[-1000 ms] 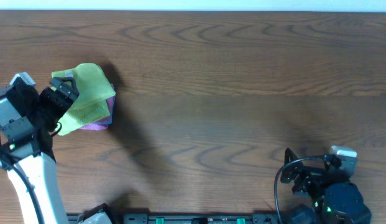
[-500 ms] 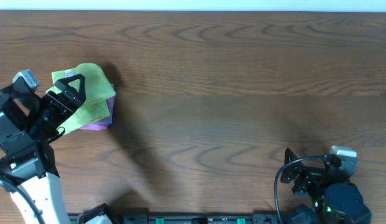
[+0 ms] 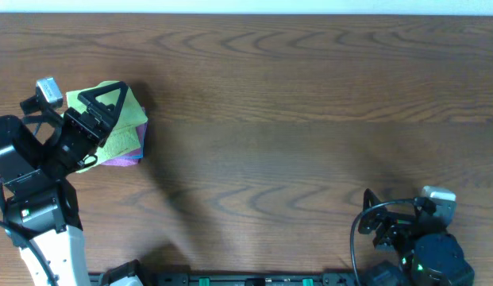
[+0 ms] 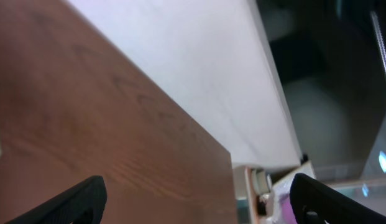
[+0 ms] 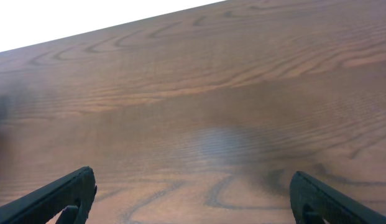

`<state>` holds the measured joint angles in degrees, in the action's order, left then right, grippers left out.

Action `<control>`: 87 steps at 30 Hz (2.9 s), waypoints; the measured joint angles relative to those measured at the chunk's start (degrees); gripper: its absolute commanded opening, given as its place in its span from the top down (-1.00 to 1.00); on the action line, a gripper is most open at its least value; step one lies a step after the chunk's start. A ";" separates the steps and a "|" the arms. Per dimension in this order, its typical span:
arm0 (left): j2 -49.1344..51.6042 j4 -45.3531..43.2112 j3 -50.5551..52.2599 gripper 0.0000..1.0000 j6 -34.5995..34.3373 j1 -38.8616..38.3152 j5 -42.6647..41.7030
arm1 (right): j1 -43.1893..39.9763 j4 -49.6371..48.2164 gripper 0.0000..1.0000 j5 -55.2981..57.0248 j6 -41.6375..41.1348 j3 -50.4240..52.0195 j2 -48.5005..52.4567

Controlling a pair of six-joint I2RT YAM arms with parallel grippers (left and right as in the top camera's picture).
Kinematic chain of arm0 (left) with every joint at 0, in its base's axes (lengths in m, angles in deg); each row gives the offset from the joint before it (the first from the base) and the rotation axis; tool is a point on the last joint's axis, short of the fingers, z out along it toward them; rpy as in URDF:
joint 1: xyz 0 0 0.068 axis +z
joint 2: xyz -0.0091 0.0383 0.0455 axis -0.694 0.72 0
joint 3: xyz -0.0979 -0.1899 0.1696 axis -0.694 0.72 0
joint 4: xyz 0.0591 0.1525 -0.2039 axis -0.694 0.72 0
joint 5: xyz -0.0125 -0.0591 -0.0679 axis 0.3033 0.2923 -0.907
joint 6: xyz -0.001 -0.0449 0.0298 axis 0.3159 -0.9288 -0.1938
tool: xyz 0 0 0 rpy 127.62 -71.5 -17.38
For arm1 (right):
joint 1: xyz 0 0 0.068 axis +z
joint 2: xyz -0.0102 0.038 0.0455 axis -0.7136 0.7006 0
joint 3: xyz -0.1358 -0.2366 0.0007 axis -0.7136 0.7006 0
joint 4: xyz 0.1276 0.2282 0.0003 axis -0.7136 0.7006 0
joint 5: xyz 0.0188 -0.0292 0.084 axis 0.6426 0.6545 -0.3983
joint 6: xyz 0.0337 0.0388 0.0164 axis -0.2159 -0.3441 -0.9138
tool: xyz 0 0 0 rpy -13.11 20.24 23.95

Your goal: Fold the cloth

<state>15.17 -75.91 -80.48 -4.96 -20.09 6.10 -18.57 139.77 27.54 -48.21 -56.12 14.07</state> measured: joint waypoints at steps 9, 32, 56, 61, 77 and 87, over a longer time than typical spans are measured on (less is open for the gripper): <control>-8.57 7.10 -0.37 -0.91 22.12 -6.45 -0.13 | 0.00 -0.02 -0.99 0.00 0.00 0.00 0.00; -44.74 27.15 17.05 -0.90 42.99 -15.13 40.79 | 0.00 -0.15 -0.98 0.02 -0.07 0.00 0.02; -54.47 39.89 35.43 -0.91 44.22 -16.48 54.82 | 0.00 0.02 -0.99 0.00 -0.13 0.00 -0.04; -54.53 39.52 35.69 -0.90 43.93 -16.48 55.36 | 0.00 0.00 -0.98 0.00 -0.13 0.00 -0.04; -54.53 39.12 35.98 -0.91 43.74 -19.17 55.67 | 0.00 0.00 -0.98 0.00 -0.13 0.00 -0.04; -54.53 39.10 35.98 -0.91 43.76 -19.17 55.67 | 0.00 0.00 -0.99 0.00 -0.13 0.00 -0.04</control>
<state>-39.36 -36.81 -44.51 38.80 -39.26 61.77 -18.57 139.77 27.54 -48.34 -56.12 14.03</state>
